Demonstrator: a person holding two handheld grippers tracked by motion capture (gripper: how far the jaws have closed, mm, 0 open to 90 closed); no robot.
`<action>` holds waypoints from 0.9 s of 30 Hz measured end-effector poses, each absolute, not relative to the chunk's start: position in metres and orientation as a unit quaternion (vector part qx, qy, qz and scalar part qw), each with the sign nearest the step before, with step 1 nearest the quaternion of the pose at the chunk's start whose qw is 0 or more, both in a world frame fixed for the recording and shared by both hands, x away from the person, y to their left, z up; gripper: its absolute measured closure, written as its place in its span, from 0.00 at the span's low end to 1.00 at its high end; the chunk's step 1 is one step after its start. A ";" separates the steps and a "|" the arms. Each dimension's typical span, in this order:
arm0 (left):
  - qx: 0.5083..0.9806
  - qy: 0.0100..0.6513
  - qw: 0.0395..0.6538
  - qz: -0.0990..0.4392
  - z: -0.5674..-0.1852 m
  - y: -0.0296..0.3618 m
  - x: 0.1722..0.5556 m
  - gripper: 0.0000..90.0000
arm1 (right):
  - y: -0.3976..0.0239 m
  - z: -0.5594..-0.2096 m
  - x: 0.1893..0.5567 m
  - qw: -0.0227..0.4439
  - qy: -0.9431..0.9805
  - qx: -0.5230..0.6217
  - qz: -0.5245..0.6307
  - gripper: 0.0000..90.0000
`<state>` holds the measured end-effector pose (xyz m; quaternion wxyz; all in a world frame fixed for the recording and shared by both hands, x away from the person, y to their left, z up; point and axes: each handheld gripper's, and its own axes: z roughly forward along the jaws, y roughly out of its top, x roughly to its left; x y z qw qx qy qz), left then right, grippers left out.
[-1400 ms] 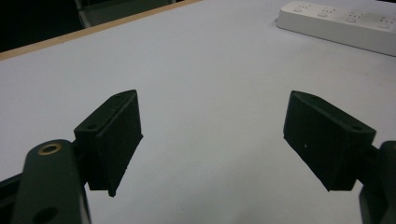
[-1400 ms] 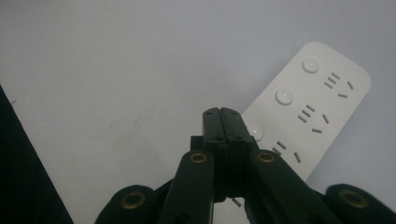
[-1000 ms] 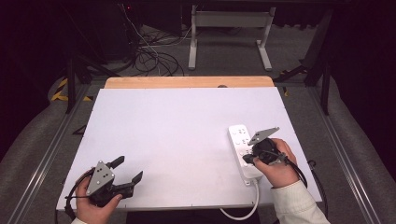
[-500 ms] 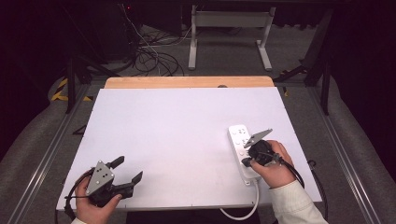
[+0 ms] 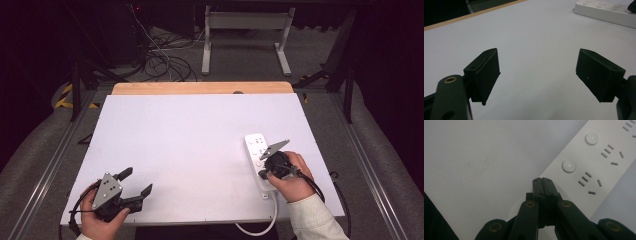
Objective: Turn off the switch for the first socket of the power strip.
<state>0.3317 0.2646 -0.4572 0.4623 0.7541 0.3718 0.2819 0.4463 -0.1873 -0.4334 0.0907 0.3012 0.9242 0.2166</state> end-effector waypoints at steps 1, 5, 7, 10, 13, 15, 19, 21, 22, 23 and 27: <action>0.754 0.373 0.462 0.282 -0.457 0.265 0.332 0.22 | -0.187 -0.434 0.446 0.092 0.925 0.300 0.216 1.00; 0.754 0.373 0.462 0.282 -0.457 0.265 0.332 0.22 | -0.187 -0.435 0.446 0.093 0.924 0.301 0.218 1.00; 0.754 0.374 0.461 0.280 -0.457 0.264 0.331 0.22 | -0.186 -0.435 0.446 0.095 0.925 0.299 0.215 1.00; 0.755 0.372 0.462 0.281 -0.457 0.264 0.332 0.22 | -0.186 -0.435 0.445 0.097 0.925 0.298 0.213 1.00; 0.755 0.373 0.462 0.280 -0.457 0.264 0.331 0.22 | -0.186 -0.435 0.446 0.095 0.925 0.300 0.214 1.00; 0.755 0.372 0.462 0.281 -0.457 0.264 0.331 0.22 | -0.186 -0.435 0.446 0.095 0.924 0.301 0.215 1.00; 0.754 0.374 0.462 0.280 -0.458 0.264 0.331 0.22 | -0.186 -0.435 0.445 0.095 0.924 0.302 0.214 1.00; 0.754 0.374 0.461 0.280 -0.458 0.264 0.331 0.22 | -0.186 -0.435 0.446 0.092 0.923 0.304 0.216 1.00; 0.754 0.374 0.461 0.280 -0.458 0.264 0.331 0.22 | -0.187 -0.435 0.446 0.091 0.923 0.305 0.217 1.00; 0.755 0.373 0.461 0.280 -0.458 0.264 0.331 0.22 | -0.187 -0.435 0.446 0.090 0.923 0.306 0.218 1.00; 0.754 0.374 0.461 0.280 -0.458 0.264 0.331 0.22 | -0.187 -0.435 0.446 0.091 0.923 0.304 0.216 1.00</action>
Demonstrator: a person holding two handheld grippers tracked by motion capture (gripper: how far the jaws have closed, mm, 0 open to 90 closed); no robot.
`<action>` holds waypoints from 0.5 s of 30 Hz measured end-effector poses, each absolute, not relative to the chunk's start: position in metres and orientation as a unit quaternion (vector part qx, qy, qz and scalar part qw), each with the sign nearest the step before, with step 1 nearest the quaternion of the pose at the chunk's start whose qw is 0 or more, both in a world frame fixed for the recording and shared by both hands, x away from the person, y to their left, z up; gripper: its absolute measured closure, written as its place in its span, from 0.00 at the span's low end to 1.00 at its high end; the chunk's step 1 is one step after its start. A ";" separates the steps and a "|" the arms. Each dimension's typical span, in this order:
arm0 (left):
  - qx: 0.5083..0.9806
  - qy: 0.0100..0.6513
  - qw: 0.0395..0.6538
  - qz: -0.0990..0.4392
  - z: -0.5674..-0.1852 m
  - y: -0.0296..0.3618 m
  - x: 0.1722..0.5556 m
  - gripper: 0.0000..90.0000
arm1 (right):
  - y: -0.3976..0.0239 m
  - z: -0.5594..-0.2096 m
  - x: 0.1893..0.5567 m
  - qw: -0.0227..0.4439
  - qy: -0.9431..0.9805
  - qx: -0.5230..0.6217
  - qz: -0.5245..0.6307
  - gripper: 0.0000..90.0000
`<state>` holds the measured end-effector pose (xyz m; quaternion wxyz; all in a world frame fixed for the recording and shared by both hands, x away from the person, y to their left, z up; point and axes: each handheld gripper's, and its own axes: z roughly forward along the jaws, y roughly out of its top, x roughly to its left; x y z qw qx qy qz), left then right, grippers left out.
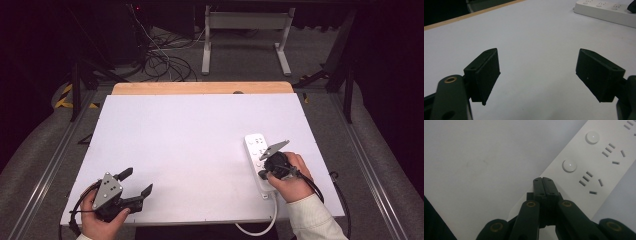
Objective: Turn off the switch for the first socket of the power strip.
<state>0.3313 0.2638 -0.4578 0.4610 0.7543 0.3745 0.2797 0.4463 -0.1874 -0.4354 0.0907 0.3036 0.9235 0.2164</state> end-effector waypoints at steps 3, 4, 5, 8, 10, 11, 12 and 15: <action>0.754 0.376 0.462 0.278 -0.458 0.264 0.331 0.22 | -0.188 -0.436 0.447 0.087 0.922 0.306 0.219 1.00; 0.755 0.375 0.460 0.280 -0.458 0.264 0.332 0.22 | -0.188 -0.436 0.447 0.087 0.922 0.306 0.219 1.00; 0.755 0.375 0.460 0.280 -0.458 0.264 0.332 0.22 | -0.187 -0.437 0.447 0.089 0.923 0.307 0.215 1.00; 0.755 0.374 0.460 0.280 -0.458 0.265 0.331 0.22 | -0.184 -0.436 0.445 0.098 0.926 0.301 0.205 1.00; 0.755 0.374 0.460 0.279 -0.458 0.265 0.332 0.22 | -0.184 -0.436 0.445 0.101 0.926 0.302 0.204 1.00; 0.755 0.374 0.460 0.280 -0.458 0.265 0.332 0.22 | -0.185 -0.434 0.444 0.103 0.924 0.299 0.216 1.00; 0.755 0.374 0.461 0.279 -0.458 0.265 0.332 0.22 | -0.185 -0.434 0.444 0.103 0.924 0.299 0.216 1.00; 0.753 0.376 0.462 0.278 -0.458 0.265 0.333 0.22 | -0.188 -0.417 0.437 0.118 0.916 0.289 0.250 1.00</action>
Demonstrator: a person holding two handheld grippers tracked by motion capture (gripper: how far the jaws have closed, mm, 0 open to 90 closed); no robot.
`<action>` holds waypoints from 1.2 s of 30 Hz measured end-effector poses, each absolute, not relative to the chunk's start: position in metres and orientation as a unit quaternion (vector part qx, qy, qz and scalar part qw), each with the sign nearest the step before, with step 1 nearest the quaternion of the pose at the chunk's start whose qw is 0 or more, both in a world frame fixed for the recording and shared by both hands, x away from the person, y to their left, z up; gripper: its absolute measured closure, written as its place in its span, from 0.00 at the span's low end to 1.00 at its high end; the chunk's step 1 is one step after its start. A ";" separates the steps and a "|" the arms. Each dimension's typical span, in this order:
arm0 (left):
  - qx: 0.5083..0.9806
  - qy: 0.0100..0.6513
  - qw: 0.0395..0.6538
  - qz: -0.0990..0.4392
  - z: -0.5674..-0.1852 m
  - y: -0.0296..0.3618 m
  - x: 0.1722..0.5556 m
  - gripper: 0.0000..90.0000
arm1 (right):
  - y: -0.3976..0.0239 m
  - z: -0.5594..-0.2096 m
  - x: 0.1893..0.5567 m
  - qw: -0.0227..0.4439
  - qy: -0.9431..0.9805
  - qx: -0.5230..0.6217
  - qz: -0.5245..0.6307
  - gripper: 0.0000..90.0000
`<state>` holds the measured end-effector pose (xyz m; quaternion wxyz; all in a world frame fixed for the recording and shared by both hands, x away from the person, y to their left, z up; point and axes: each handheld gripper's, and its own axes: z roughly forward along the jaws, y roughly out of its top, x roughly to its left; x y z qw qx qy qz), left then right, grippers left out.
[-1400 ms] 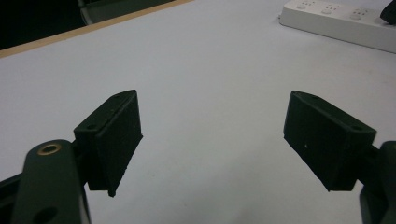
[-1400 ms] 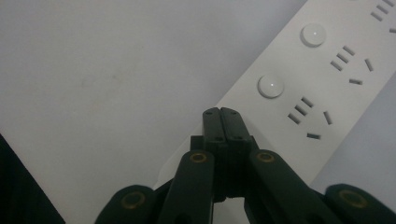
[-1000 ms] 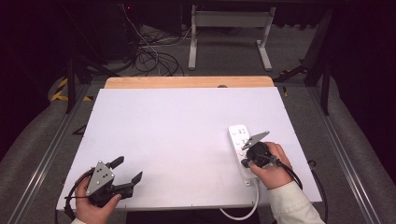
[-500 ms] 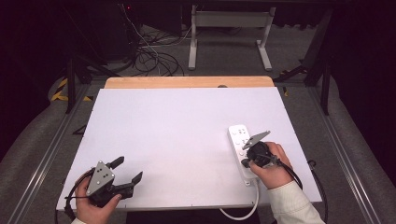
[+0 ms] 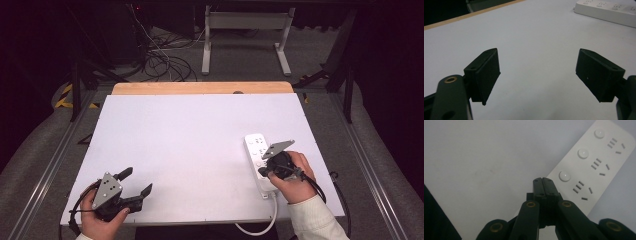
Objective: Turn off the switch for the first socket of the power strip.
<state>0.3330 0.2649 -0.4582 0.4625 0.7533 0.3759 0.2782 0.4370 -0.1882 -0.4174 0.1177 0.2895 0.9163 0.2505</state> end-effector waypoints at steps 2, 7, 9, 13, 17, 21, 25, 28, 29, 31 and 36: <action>0.753 0.378 0.463 0.277 -0.458 0.265 0.333 0.22 | -0.186 -0.411 0.433 0.122 0.914 0.284 0.261 1.00; 0.754 0.374 0.461 0.280 -0.458 0.264 0.332 0.22 | -0.185 -0.407 0.429 0.131 0.911 0.279 0.272 1.00; 0.754 0.375 0.461 0.280 -0.458 0.264 0.332 0.22 | -0.184 -0.406 0.429 0.131 0.910 0.281 0.274 1.00; 0.753 0.375 0.462 0.280 -0.458 0.264 0.332 0.22 | -0.185 -0.401 0.427 0.137 0.908 0.277 0.284 1.00; 0.753 0.377 0.462 0.279 -0.458 0.264 0.332 0.22 | -0.185 -0.397 0.425 0.141 0.906 0.277 0.288 1.00; 0.753 0.376 0.463 0.278 -0.458 0.264 0.332 0.22 | -0.186 -0.396 0.425 0.142 0.906 0.275 0.290 1.00; 0.754 0.374 0.461 0.280 -0.458 0.264 0.332 0.22 | -0.185 -0.396 0.424 0.145 0.904 0.273 0.295 1.00; 0.753 0.376 0.462 0.279 -0.458 0.264 0.332 0.22 | -0.185 -0.394 0.423 0.155 0.899 0.261 0.314 1.00; 0.753 0.376 0.463 0.279 -0.458 0.265 0.332 0.22 | -0.185 -0.392 0.422 0.155 0.897 0.254 0.327 0.82; 0.752 0.377 0.463 0.279 -0.458 0.265 0.332 0.22 | -0.184 -0.391 0.421 0.163 0.893 0.257 0.331 0.77; 0.752 0.376 0.463 0.279 -0.458 0.265 0.332 0.22 | -0.189 -0.385 0.416 0.191 0.874 0.260 0.364 0.53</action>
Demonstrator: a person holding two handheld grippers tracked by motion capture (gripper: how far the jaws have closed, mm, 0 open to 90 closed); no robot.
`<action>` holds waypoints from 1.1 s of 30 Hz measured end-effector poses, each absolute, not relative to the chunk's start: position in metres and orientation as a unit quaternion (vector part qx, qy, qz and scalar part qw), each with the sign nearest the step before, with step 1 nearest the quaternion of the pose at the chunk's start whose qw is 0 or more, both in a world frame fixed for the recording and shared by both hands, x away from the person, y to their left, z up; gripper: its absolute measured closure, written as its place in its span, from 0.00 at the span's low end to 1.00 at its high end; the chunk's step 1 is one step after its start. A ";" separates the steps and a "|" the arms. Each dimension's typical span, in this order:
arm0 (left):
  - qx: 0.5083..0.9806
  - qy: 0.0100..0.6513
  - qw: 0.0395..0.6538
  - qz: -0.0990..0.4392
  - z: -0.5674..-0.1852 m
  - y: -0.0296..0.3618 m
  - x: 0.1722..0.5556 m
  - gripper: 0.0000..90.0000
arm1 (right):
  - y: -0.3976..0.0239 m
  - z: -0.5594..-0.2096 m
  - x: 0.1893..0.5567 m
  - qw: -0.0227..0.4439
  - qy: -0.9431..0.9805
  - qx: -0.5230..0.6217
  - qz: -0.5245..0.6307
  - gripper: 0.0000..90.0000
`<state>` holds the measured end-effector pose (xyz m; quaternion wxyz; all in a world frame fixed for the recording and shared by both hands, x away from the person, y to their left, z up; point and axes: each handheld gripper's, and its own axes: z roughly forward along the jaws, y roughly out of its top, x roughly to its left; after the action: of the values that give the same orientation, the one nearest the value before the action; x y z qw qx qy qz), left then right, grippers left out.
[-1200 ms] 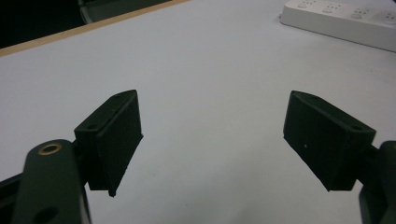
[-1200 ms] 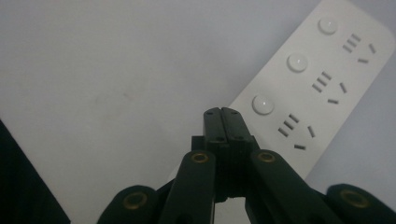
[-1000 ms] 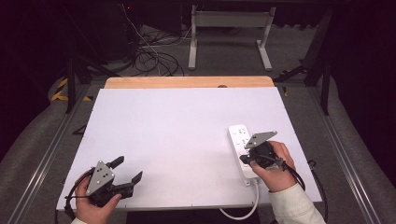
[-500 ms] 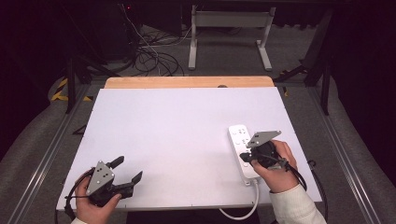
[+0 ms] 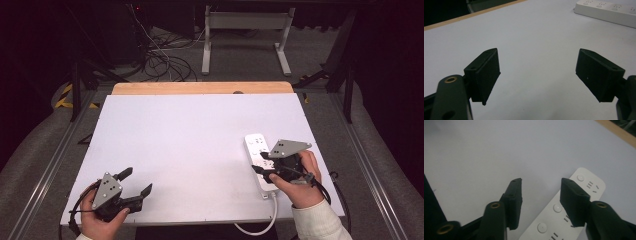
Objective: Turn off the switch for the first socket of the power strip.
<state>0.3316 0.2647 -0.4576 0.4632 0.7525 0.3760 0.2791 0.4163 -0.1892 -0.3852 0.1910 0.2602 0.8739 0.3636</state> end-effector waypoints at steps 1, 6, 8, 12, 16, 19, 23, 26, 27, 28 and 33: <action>0.752 0.376 0.463 0.281 -0.457 0.265 0.332 0.22 | -0.189 -0.385 0.416 0.191 0.874 0.260 0.364 0.53; 0.754 0.372 0.462 0.282 -0.457 0.265 0.332 0.22 | -0.195 -0.383 0.415 0.199 0.863 0.267 0.381 0.45; 0.752 0.375 0.465 0.280 -0.457 0.264 0.332 0.22 | -0.197 -0.383 0.414 0.203 0.859 0.267 0.387 0.42; 0.752 0.375 0.465 0.279 -0.457 0.264 0.332 0.22 | -0.200 -0.384 0.414 0.208 0.850 0.265 0.404 0.35; 0.752 0.375 0.466 0.276 -0.457 0.264 0.333 0.22 | -0.203 -0.384 0.413 0.211 0.841 0.263 0.422 0.30; 0.753 0.374 0.466 0.277 -0.457 0.265 0.333 0.22 | -0.205 -0.384 0.412 0.214 0.836 0.262 0.432 0.28; 0.751 0.374 0.468 0.277 -0.456 0.266 0.332 0.22 | -0.210 -0.387 0.410 0.211 0.830 0.258 0.448 0.25; 0.749 0.378 0.469 0.275 -0.456 0.265 0.332 0.21 | -0.216 -0.391 0.408 0.208 0.824 0.260 0.459 0.24; 0.750 0.376 0.467 0.278 -0.456 0.266 0.333 0.21 | -0.218 -0.393 0.408 0.208 0.822 0.262 0.460 0.24; 0.750 0.376 0.468 0.278 -0.456 0.266 0.332 0.20 | -0.222 -0.395 0.407 0.207 0.820 0.266 0.463 0.24; 0.749 0.377 0.471 0.274 -0.455 0.266 0.332 0.20 | -0.231 -0.401 0.404 0.203 0.816 0.275 0.467 0.24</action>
<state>0.3316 0.2662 -0.4550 0.4705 0.7494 0.3768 0.2740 0.4039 -0.2309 -0.4011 0.2031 0.2752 0.8157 0.4666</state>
